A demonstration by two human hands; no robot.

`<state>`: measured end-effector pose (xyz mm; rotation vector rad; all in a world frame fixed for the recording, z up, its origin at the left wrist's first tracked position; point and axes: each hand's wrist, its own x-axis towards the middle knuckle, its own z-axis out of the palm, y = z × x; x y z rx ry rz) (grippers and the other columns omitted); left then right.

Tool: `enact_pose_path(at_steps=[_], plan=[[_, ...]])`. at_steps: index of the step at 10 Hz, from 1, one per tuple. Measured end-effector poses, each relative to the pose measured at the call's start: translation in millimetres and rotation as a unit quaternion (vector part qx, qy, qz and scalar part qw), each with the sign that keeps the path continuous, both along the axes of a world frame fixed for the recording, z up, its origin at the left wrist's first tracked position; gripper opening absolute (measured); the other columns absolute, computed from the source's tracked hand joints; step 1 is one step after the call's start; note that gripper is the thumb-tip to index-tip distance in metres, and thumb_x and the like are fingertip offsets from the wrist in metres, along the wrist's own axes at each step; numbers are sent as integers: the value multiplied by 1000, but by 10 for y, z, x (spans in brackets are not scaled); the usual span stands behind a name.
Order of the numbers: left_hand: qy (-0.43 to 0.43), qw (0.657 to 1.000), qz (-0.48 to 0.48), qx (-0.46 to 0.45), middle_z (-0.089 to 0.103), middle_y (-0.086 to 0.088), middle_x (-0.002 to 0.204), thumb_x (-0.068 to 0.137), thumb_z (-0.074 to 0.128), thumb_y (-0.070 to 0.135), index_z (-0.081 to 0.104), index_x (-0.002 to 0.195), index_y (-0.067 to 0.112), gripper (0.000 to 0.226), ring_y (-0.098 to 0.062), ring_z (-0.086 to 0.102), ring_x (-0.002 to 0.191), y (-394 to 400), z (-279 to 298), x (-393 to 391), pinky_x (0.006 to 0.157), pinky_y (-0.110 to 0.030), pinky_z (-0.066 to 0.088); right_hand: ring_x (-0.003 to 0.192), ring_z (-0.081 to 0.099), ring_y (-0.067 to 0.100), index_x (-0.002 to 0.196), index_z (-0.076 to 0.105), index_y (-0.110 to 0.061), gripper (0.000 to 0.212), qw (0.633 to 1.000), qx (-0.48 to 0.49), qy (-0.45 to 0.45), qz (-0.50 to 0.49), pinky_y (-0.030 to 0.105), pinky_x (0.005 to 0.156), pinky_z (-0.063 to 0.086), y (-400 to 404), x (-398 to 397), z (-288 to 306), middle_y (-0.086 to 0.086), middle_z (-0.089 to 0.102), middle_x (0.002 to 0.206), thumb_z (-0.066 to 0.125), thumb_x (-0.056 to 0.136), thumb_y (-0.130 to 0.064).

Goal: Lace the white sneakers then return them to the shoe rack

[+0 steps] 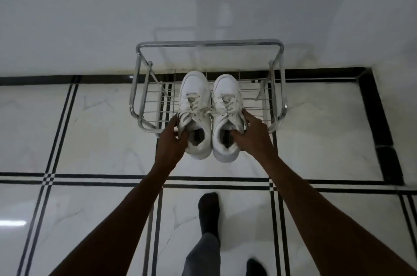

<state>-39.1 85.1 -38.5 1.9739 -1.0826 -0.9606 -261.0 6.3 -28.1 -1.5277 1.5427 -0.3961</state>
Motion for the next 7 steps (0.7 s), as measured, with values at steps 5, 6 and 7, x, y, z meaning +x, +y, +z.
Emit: enact_pose_path(at_steps=[5, 6, 7], plan=[[46, 997, -36, 50, 67, -1, 123, 97, 61, 12, 51, 143, 14, 47, -7, 67, 97, -933, -516, 530, 63, -9, 52, 127, 58, 28, 148, 43, -11, 81, 998, 26, 38, -30, 47, 103, 51, -760, 447, -494, 13, 60, 139, 73, 79, -40], [40, 996, -62, 44, 66, 3, 122, 96, 65, 15, 53, 142, 16, 48, -4, 65, 102, -944, -474, 537, 68, -7, 51, 131, 56, 28, 149, 40, -13, 81, 998, 44, 44, -13, 46, 106, 49, -785, 442, -481, 12, 57, 143, 74, 81, -41], [14, 996, -80, 33, 64, 6, 126, 93, 70, 29, 52, 141, 17, 53, 0, 62, 107, -949, -390, 566, 86, -13, 53, 138, 46, 30, 151, 35, -12, 91, 996, 54, 74, 18, 46, 111, 43, -848, 455, -332, 13, 49, 150, 72, 80, -54]])
